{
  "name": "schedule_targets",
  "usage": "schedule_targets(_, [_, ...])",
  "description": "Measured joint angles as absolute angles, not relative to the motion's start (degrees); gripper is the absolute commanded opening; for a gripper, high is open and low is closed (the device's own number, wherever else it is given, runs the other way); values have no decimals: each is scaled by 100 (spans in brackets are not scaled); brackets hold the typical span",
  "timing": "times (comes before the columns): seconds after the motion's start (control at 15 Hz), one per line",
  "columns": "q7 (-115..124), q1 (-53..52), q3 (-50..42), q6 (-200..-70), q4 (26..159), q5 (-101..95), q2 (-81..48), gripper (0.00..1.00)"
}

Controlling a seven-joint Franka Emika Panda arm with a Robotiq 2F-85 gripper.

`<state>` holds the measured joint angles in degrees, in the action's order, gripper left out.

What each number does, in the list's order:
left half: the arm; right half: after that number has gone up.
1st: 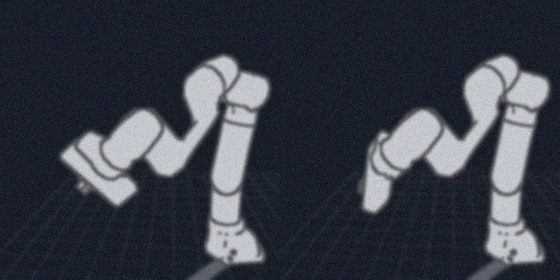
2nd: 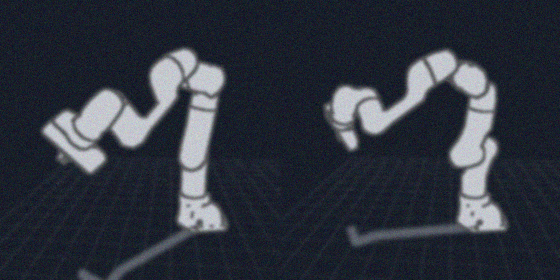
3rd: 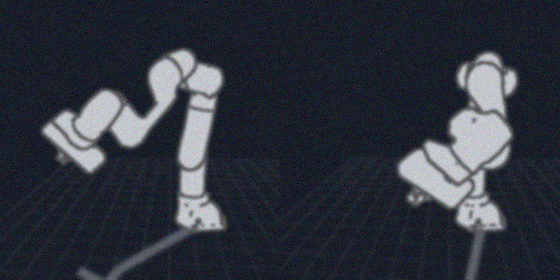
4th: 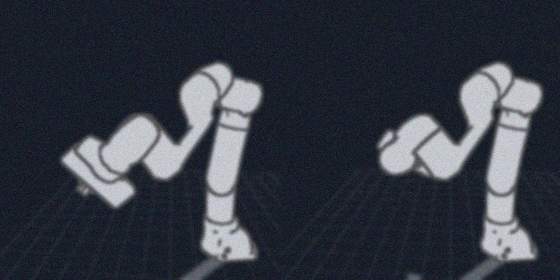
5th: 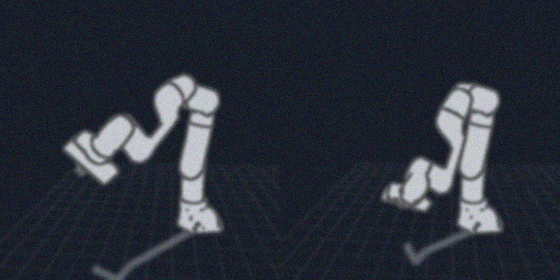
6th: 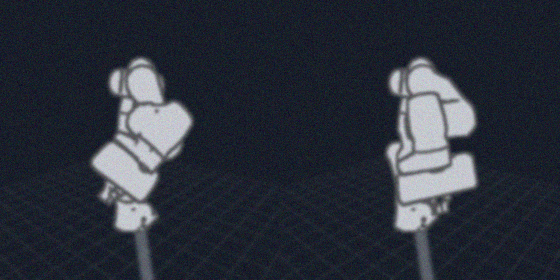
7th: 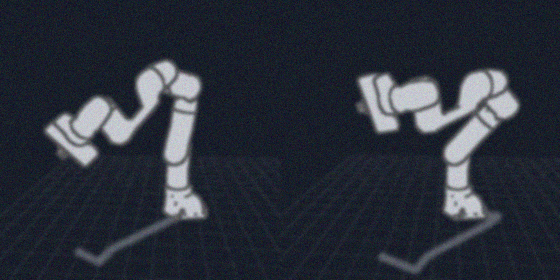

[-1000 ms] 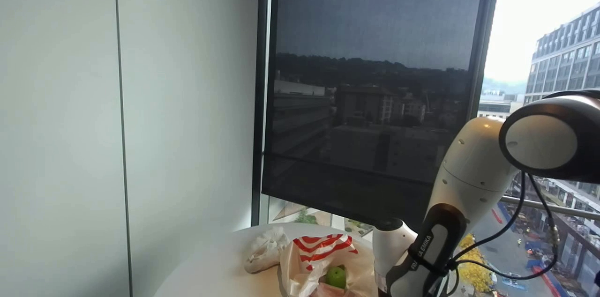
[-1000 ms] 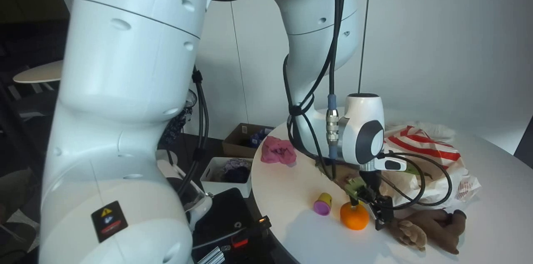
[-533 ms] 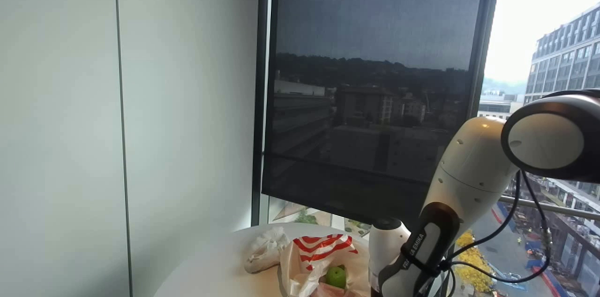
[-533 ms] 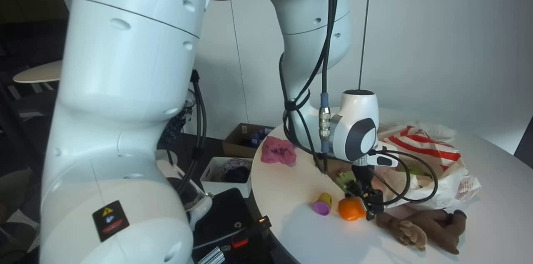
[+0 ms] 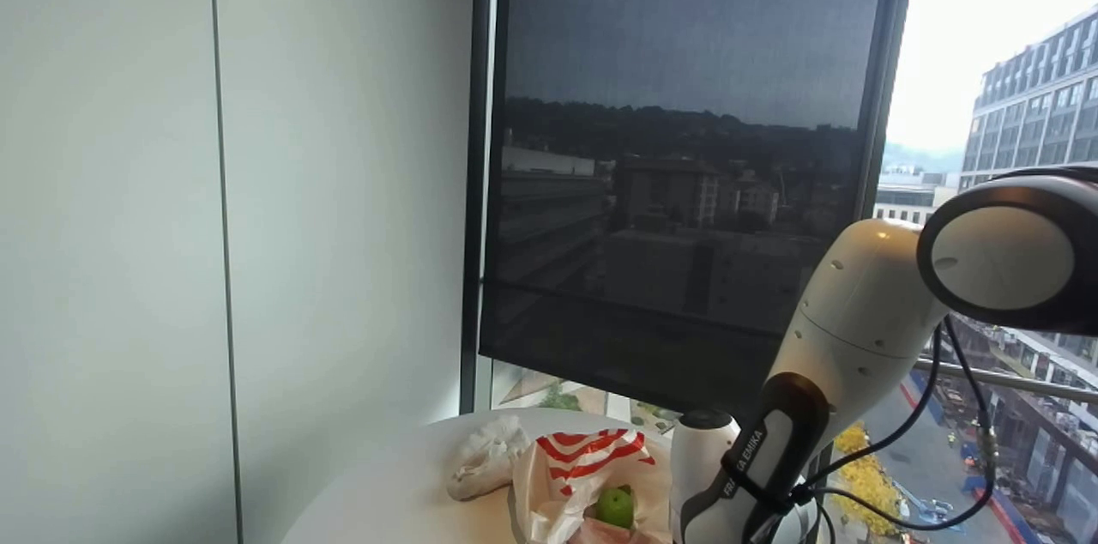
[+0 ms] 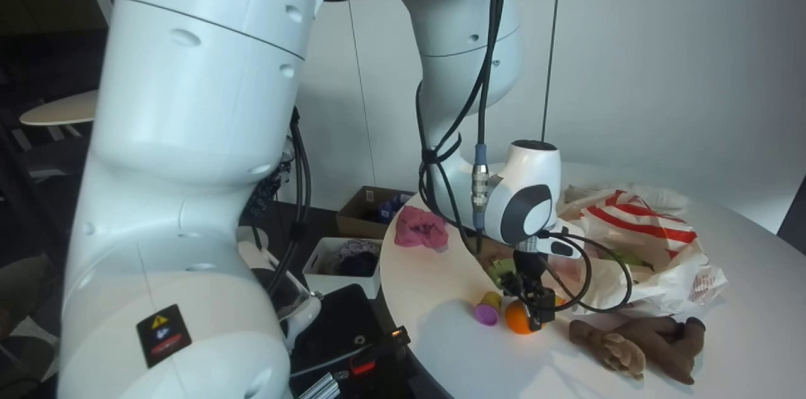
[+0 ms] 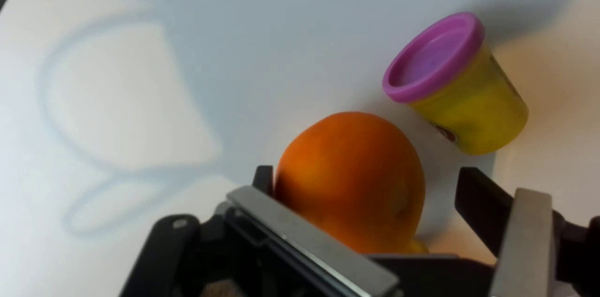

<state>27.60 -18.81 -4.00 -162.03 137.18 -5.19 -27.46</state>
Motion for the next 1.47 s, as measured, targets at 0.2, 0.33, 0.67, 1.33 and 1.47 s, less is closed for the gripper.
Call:
schedule_targets(0.2, [2734,-1859,-368,-16203,13719,-387,-2805,56])
schedule_targets(0.33, [2714,-1850,-367,-16203,13719,-359,-2826,51])
schedule_targets(0.67, [2685,-1850,-367,-16203,13719,-358,-2820,51])
schedule_targets(1.33, [2895,-2194,-678,-15881,13704,-1228,-1707,51])
schedule_targets(1.47, [2999,-2198,-683,-15876,13467,-1536,-1731,51])
